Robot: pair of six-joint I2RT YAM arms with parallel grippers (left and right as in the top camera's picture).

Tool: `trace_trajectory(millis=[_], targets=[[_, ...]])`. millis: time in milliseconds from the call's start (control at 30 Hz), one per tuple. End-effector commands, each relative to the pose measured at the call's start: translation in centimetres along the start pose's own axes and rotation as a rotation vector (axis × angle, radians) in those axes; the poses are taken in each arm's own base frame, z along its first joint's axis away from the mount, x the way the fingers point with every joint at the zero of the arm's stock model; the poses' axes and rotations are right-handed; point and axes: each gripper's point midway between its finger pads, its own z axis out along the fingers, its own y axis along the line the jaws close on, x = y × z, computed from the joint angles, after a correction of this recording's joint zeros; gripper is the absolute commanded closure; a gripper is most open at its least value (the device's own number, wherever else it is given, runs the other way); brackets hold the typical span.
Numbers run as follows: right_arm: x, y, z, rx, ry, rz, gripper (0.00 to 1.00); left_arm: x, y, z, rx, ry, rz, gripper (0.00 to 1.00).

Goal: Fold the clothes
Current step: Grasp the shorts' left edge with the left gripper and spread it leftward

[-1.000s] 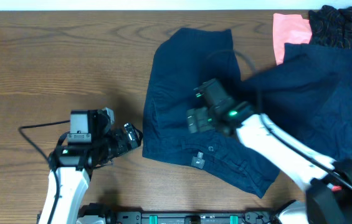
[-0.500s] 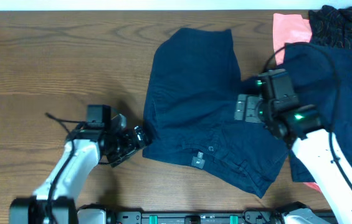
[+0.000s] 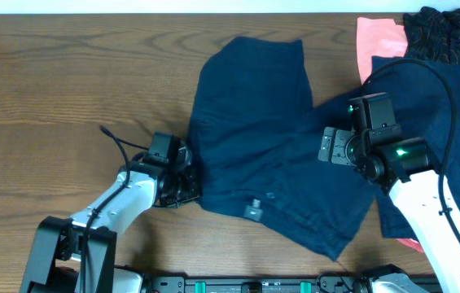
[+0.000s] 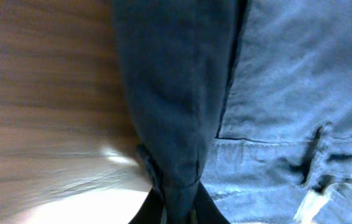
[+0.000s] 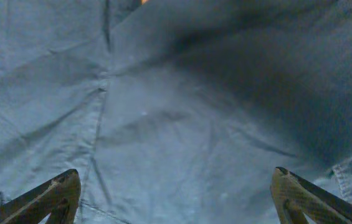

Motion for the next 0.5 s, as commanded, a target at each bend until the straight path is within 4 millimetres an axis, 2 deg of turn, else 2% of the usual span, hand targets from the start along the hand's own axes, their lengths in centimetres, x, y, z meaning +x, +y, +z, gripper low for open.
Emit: trace_trajectory(millis=[0, 100, 167, 267, 367, 400, 433, 467], targets=[[-0.2, -0.5, -0.2, 0.010, -0.008, 0.015, 0.09, -4.4, 5.0, -2.8, -0.287, -0.159, 0.000, 0.94], [-0.2, -0.6, -0.2, 0.017, -0.010, 0.001, 0.25, -9.2, 6.8, -7.8, -0.410, -0.286, -0.026, 0.94], [-0.1, -0.6, -0.2, 0.017, -0.008, -0.001, 0.30, -12.2, 7.3, -11.2, -0.430, -0.377, -0.078, 0.94], [0.1, -0.7, -0.2, 0.021, 0.002, -0.002, 0.31, -16.5, 8.1, -17.1, -0.427, -0.534, -0.158, 0.94], [0.5, -0.8, -0.2, 0.027, 0.019, -0.004, 0.30, -18.7, 9.2, -21.9, -0.423, -0.635, -0.228, 0.94], [0.6, -0.9, -0.2, 0.030, 0.025, -0.005, 0.29, -18.9, 9.5, -22.8, -0.424, -0.647, -0.243, 0.92], [0.8, -1.0, -0.1, 0.033, 0.034, -0.006, 0.27, -18.9, 9.7, -23.6, -0.413, -0.648, -0.257, 0.74], [1.0, -1.0, -0.1, 0.035, 0.042, -0.008, 0.22, -18.6, 9.5, -23.7, -0.387, -0.629, -0.263, 0.40]])
